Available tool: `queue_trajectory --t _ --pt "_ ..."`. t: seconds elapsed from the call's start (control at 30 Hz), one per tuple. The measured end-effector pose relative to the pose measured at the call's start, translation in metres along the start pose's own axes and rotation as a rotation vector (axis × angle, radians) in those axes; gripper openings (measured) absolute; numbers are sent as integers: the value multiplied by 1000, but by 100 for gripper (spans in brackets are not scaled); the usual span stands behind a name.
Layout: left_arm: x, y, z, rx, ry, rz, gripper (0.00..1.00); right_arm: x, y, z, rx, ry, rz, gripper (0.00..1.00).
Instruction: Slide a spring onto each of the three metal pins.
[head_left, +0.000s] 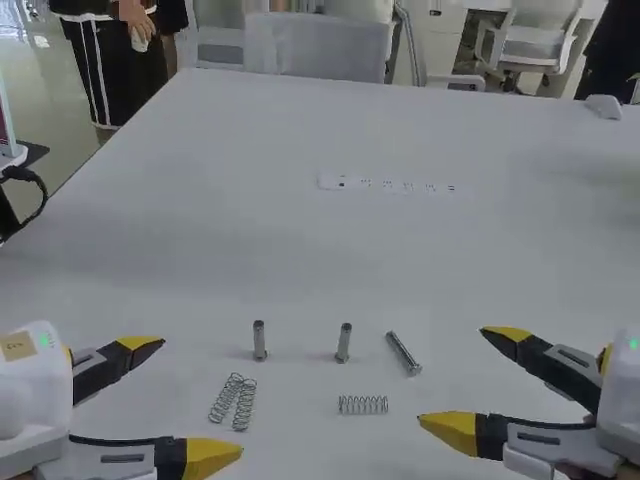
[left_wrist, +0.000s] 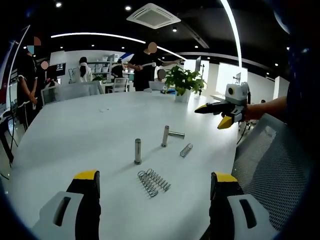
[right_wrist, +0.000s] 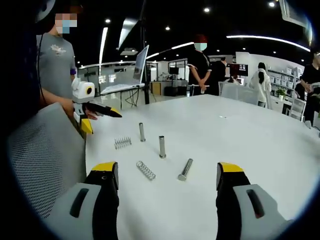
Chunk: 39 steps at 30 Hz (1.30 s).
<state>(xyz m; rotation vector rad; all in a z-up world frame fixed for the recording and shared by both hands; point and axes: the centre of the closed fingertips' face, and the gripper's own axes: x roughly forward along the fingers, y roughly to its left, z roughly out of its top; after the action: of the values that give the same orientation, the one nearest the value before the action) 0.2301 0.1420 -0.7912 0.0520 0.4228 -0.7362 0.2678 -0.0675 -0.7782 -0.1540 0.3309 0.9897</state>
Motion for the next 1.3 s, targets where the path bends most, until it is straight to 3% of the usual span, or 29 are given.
queue_trajectory --t 1.3 --pt "0 1 -1 -4 2 -6 87 1 2 -5 10 20 5 77"
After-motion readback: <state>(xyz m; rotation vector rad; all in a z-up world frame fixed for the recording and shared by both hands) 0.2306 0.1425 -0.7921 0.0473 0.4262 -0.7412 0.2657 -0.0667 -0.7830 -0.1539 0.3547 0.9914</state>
